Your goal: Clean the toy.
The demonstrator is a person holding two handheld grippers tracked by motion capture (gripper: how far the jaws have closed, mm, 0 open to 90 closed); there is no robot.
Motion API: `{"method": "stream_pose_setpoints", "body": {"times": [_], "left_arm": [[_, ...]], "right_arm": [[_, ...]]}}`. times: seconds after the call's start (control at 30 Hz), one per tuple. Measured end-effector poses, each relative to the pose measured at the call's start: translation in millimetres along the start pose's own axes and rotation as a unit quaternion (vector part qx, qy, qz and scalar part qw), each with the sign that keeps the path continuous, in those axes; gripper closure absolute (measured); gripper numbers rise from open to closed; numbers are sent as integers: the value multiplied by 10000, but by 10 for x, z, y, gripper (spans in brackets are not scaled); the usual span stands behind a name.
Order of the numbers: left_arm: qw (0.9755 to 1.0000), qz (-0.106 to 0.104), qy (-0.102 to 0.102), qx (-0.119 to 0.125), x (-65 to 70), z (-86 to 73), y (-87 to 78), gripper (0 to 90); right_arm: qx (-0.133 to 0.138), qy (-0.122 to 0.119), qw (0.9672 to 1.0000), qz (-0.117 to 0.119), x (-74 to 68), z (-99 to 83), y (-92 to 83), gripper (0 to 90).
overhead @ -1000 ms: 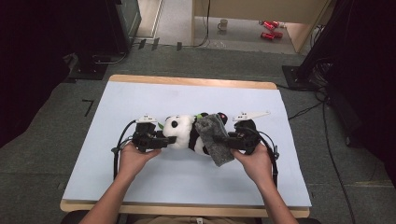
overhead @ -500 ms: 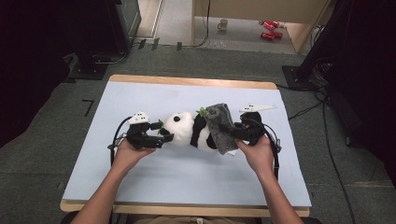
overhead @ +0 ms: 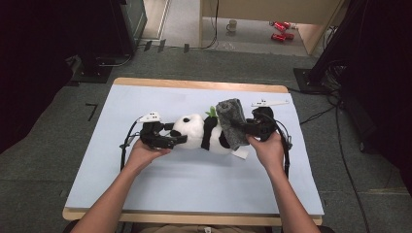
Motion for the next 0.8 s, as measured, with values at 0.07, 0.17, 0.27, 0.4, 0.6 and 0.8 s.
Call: {"method": "stream_pose_setpoints", "body": {"times": [0.07, 0.17, 0.27, 0.4, 0.6, 0.8], "left_arm": [[9999, 10, 15, -101, 19, -27, -4, 151], [9997, 56, 135, -204, 62, -59, -8, 154], [9990, 226, 311, -246, 115, -83, -6, 163], [9990, 412, 125, -114, 143, -71, -8, 328], [9983, 548, -24, -215, 317, 32, -22, 472], [9970, 731, -157, -201, 471, 13, 19, 469]], "right_arm": [[-26, 0, 10000, -4, 5, 34, 19, 788], [-88, -183, 9998, -90, -20, 83, 70, 789], [-92, -208, 9997, -135, -8, 106, 140, 789], [-39, -179, 9997, -137, -15, 113, 107, 789], [169, -70, 9998, 90, -147, 239, -75, 791], [83, -380, 9981, 473, -497, 285, 3, 791]]}}
Point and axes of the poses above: each handheld gripper's, and its own axes: y roughly forward along the jaws, z roughly out of its top, x roughly to its right, the point moved 3 cm from there along y, roughly forward along the jaws, and after that the axes turned 4 degrees about x, right-handed, at the moved point
